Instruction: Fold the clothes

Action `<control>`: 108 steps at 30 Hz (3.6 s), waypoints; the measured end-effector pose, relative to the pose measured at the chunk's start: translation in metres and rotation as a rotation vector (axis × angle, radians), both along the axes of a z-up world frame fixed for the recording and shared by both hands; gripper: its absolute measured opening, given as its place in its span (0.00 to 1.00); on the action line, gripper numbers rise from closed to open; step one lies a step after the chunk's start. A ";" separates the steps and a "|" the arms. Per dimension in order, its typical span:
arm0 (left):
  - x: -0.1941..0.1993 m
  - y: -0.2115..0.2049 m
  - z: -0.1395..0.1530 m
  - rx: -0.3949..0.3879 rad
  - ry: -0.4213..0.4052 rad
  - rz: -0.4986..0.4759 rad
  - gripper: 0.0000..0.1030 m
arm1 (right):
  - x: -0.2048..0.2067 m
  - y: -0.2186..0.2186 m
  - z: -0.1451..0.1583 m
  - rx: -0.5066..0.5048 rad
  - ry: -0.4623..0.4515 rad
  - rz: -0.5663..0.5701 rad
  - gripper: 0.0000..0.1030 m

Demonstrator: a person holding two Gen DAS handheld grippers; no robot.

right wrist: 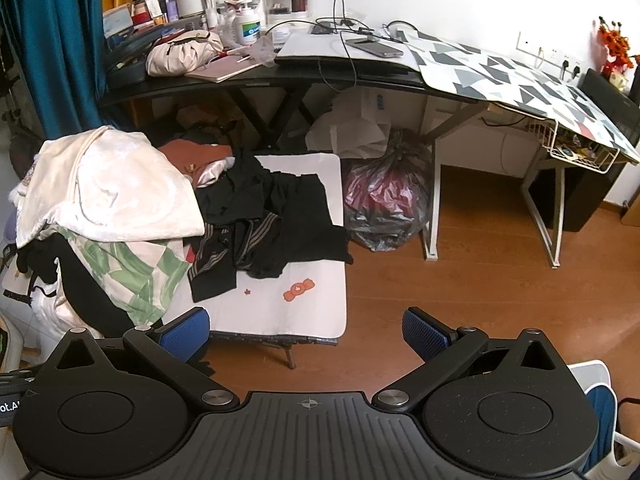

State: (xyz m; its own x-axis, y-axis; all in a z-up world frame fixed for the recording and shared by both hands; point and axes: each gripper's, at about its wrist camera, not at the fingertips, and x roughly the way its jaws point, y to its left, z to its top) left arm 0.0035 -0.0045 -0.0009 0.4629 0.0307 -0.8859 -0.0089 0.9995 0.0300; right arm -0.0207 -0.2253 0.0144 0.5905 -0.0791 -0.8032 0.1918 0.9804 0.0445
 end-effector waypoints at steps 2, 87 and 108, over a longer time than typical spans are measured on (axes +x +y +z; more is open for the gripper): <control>0.000 0.000 0.000 0.000 0.000 0.001 0.98 | 0.000 0.000 0.000 -0.003 0.000 0.001 0.99; 0.027 -0.009 0.004 0.008 -0.047 0.046 0.98 | 0.041 -0.029 -0.001 0.047 -0.056 0.037 0.99; 0.065 0.040 -0.024 -0.011 0.037 0.086 0.98 | 0.077 -0.009 -0.027 -0.076 -0.031 0.011 0.99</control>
